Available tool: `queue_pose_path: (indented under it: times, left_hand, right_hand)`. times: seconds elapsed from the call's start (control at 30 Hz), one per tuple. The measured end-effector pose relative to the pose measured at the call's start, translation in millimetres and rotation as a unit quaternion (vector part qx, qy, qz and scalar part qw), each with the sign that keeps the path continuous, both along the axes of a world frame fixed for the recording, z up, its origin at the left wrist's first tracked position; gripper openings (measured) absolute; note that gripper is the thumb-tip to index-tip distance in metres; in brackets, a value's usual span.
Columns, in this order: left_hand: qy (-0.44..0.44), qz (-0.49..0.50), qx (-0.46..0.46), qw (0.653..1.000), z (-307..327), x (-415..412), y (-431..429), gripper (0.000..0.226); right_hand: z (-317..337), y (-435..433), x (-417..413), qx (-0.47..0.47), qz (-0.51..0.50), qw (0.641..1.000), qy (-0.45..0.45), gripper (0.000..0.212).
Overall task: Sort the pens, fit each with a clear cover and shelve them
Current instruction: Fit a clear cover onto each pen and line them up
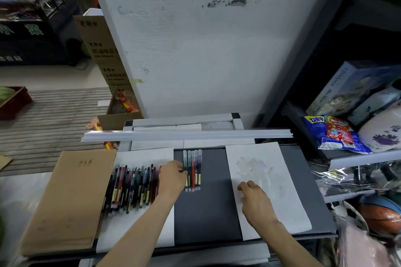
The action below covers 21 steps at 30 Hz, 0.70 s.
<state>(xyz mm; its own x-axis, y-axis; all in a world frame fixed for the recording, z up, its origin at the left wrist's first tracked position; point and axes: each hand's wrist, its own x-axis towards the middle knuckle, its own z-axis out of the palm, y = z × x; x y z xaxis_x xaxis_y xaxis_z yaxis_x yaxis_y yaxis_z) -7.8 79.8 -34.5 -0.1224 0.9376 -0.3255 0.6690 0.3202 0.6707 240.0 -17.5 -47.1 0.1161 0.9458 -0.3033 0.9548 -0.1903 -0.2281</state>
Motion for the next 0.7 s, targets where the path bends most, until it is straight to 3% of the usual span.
queue_pose_path:
  times: [0.13,0.23,0.3,0.4,0.53,0.7]
  left_hand:
    - [0.022,-0.013,0.001,1.0,0.6,-7.7,-7.9,0.029]
    - [0.064,0.005,0.023,0.998,3.1,-29.8,-15.2,0.022]
    - [0.145,-0.005,0.036,0.989,3.3,-49.9,-16.6,0.008]
    - [0.25,-0.043,0.005,0.967,3.1,-65.4,-19.9,0.027]
    - [0.309,-0.09,-0.006,0.947,7.6,-58.9,-21.4,0.021]
    - [0.328,-0.094,-0.02,0.94,11.7,-52.0,-18.3,0.01]
  right_hand:
    - [0.2,4.8,1.9,0.011,-0.002,1.0,0.021,0.045]
    - [4.4,3.7,2.2,0.027,-0.024,0.998,0.054,0.041]
    - [9.3,1.0,-0.4,0.048,-0.054,0.993,0.094,0.034]
    - [19.9,-2.9,-10.6,0.088,-0.117,0.969,0.2,0.029]
    - [35.0,-4.8,-28.3,0.077,-0.173,0.926,0.327,0.026]
    - [42.5,-4.0,-44.2,0.061,-0.198,0.9,0.384,0.024]
